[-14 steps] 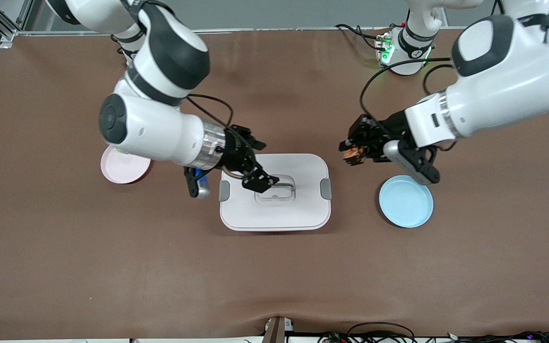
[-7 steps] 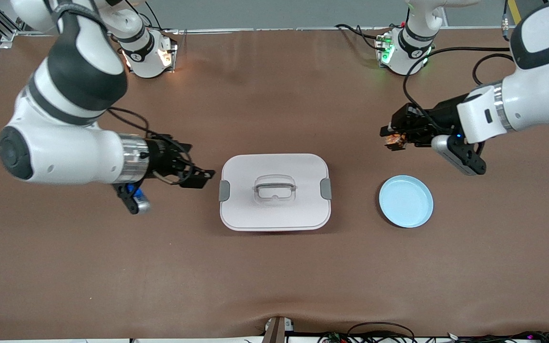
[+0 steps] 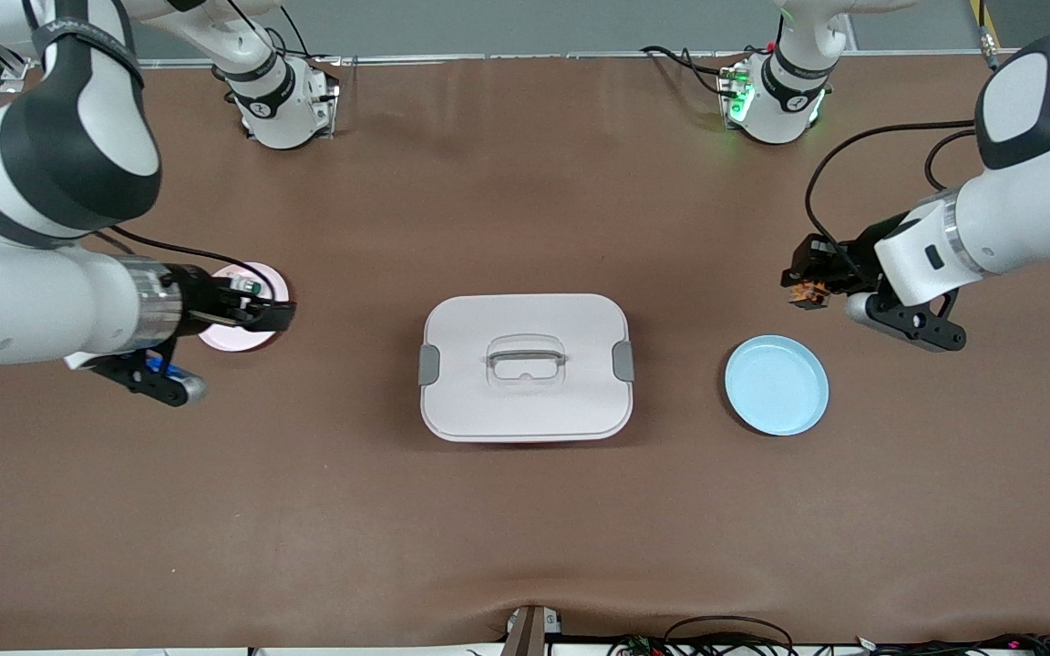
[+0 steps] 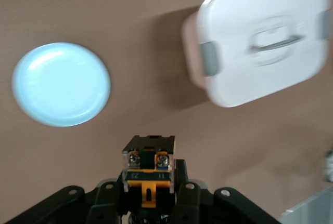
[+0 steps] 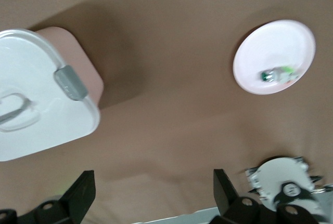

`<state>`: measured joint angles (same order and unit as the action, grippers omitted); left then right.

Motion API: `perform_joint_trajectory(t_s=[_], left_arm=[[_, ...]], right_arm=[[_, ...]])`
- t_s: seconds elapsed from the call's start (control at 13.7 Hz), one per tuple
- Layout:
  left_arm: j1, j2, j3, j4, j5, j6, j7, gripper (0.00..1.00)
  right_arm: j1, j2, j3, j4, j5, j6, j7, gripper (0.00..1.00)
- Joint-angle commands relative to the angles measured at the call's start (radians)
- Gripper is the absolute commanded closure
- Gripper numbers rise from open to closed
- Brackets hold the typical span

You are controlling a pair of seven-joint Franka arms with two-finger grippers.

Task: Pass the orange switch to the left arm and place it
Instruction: 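Carry the switch with the left gripper over the blue dish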

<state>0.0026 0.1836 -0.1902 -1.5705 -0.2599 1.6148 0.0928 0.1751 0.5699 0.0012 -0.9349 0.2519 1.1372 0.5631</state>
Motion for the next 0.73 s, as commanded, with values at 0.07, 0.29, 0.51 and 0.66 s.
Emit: perform_joint_trajectory(t_s=[0.07,0.29,0.51,0.66], left_arm=[[0.049,-0.013,0.002,-0.075,0.074,0.04,-0.024,1.0],[0.06,-0.021,0.003,-0.143,0.083,0.121,-0.147,1.0],[0.071,-0.021,0.002,-0.198,0.111,0.219,-0.316,1.0],[0.071,-0.021,0.002,-0.232,0.134,0.276,-0.449,1.0]], right_arm=[[-0.039,-0.035,0.014,-0.008,-0.129,-0.019,-0.187,0.0],[-0.048,-0.038,0.014,-0.007,-0.164,-0.014,-0.307,0.0],[-0.06,-0.036,0.01,-0.007,-0.183,-0.004,-0.413,0.0],[-0.06,-0.056,0.01,-0.007,-0.187,-0.004,-0.416,0.0]])
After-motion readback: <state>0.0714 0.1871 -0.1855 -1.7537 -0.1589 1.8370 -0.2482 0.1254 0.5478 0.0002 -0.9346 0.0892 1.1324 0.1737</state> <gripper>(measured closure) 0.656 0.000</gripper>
